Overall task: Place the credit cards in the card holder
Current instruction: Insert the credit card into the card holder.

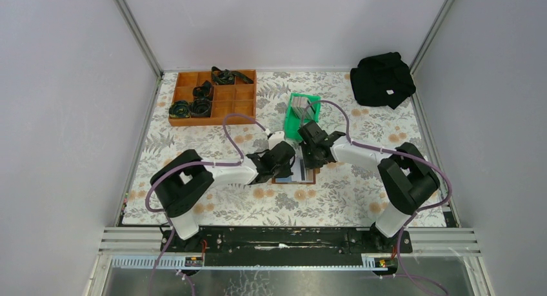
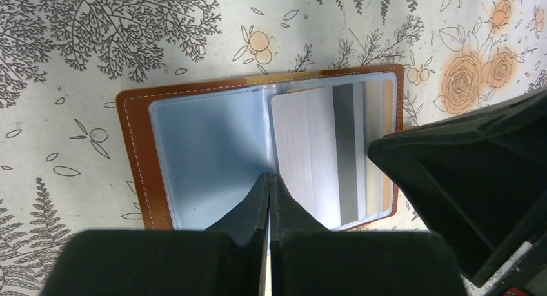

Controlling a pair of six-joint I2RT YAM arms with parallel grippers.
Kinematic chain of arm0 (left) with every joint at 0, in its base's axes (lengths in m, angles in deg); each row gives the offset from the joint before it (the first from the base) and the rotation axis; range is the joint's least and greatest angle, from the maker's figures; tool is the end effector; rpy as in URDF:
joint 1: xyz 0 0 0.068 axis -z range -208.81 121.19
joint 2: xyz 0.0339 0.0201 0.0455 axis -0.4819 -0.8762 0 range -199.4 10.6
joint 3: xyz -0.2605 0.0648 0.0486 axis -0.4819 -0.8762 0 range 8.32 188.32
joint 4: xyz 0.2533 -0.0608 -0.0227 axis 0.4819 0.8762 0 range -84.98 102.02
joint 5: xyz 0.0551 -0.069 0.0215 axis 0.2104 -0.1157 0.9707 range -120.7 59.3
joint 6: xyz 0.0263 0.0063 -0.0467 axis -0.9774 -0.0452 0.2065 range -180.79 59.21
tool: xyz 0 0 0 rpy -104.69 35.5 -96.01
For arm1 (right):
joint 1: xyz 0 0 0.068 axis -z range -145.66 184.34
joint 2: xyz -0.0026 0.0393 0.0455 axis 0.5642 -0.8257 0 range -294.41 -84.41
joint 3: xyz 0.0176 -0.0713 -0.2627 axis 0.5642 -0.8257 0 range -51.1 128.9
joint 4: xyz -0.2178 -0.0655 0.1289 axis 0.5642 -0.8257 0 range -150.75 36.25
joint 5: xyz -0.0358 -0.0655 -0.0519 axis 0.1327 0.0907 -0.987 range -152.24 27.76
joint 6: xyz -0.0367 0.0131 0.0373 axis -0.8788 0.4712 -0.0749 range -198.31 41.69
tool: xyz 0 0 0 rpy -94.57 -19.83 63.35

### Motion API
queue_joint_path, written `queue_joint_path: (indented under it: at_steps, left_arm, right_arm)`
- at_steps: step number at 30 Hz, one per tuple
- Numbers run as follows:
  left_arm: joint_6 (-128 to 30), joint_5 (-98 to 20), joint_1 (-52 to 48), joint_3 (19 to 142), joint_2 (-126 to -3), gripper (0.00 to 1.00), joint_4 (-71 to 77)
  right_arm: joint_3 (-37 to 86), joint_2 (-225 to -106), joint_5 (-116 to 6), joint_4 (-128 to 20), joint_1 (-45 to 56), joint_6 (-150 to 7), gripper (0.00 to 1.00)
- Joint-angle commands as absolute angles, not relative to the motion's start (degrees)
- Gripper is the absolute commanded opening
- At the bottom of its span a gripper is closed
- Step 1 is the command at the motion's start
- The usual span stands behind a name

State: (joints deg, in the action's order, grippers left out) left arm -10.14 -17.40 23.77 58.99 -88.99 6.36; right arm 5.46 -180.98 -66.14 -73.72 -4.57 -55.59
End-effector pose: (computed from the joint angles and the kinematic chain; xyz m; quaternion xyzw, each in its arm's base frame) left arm 0.2130 -0.2648 0.1449 -0.0237 0.9346 -0.1970 0.2950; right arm 0.2592 0.2062 0.1693 -0.1272 0.9570 0.1043 0.2391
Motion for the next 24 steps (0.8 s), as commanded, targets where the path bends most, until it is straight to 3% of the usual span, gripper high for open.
queue_joint_path:
  at_steps: [1, 10, 24]
  left_arm:
    - [-9.7, -16.3, 24.5, 60.2, -90.5, 0.0, 8.1]
    - [-9.8, -15.9, 24.6, 61.0, -90.9, 0.0, 9.1]
    - [-10.8, -16.3, 24.8, 62.8, -91.0, 0.0, 9.2]
  right_arm:
    - [4.1, -176.8, -69.5, -76.8, -3.1, -55.4, 0.16]
    - [2.1, -175.0, -71.2, -76.2, -1.2, -55.1, 0.22]
    - [-0.8, -177.9, -68.6, -73.6, -1.0, -54.3, 0.2]
